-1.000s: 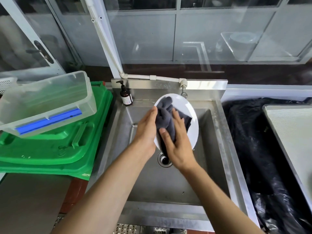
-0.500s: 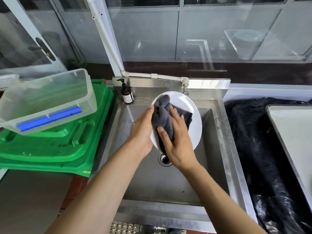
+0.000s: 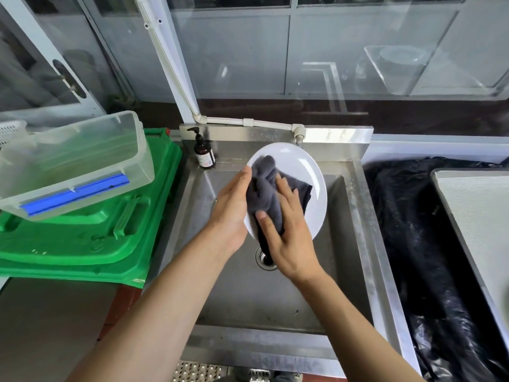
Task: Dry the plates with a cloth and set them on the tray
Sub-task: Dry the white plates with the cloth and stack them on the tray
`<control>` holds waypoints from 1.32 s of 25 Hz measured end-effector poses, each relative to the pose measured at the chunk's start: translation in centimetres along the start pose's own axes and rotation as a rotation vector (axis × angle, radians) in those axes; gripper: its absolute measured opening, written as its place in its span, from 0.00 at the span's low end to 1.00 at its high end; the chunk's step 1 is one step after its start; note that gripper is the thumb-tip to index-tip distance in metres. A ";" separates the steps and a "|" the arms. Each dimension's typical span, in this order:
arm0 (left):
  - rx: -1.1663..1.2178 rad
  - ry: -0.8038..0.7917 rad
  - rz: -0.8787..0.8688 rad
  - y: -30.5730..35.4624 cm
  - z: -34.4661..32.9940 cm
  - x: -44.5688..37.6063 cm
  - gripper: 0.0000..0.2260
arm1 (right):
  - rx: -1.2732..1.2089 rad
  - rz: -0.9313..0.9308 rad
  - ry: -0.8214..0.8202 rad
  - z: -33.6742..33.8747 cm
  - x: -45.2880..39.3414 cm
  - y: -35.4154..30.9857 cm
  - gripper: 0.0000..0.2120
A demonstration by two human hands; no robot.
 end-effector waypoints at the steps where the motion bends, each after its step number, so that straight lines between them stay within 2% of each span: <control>1: -0.008 0.024 -0.005 0.4 0.2 0.0 0.11 | 0.027 0.043 -0.024 -0.3 1.3 0.0 0.25; 5: -0.114 0.067 -0.093 1.1 0.8 -0.5 0.07 | 0.146 0.042 -0.048 -0.1 5.3 2.2 0.25; 10: -0.142 -0.024 -0.072 0.8 0.3 0.6 0.08 | 0.134 -0.292 0.151 3.0 4.9 6.6 0.25; 12: -0.134 -0.040 -0.054 0.5 0.1 1.2 0.07 | 0.106 -0.370 0.216 4.1 3.3 7.4 0.27; 15: -0.108 -0.067 -0.061 0.8 -0.5 1.4 0.06 | 0.155 -0.344 0.246 5.3 0.1 6.6 0.26; 17: -0.108 -0.094 -0.082 1.2 -1.2 1.6 0.10 | 0.136 -0.254 0.215 4.8 -1.7 4.5 0.26; 21: -0.050 -0.126 -0.049 0.1 -1.3 1.3 0.13 | 0.071 -0.015 0.103 1.7 -2.8 -0.4 0.24; 24: -0.017 -0.082 0.012 -0.2 0.0 0.6 0.15 | 0.044 -0.022 0.018 1.0 -0.8 -0.6 0.24; 28: 0.007 -0.035 0.053 0.1 1.5 0.3 0.18 | 0.145 0.199 -0.196 0.4 1.7 -0.3 0.25; 30: -0.061 -0.002 0.035 -0.3 1.8 0.5 0.14 | 0.165 0.115 -0.151 0.7 -0.5 0.6 0.25; 32: -0.069 -0.019 0.026 -0.5 1.5 0.8 0.14 | 0.128 -0.044 -0.070 1.3 -2.8 1.4 0.25; 33: -0.045 -0.015 0.033 -0.6 1.4 0.8 0.15 | 0.107 -0.062 -0.061 1.2 -3.2 1.3 0.25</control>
Point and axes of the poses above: each hand's wrist, its own x-axis away from the middle knuckle, its own z-axis out of the back of the hand, y = z × x, the point moved 6 cm from there along -x, towards the middle knuckle, and after that the axes turned 7 degrees about x, right-handed, at the moved point
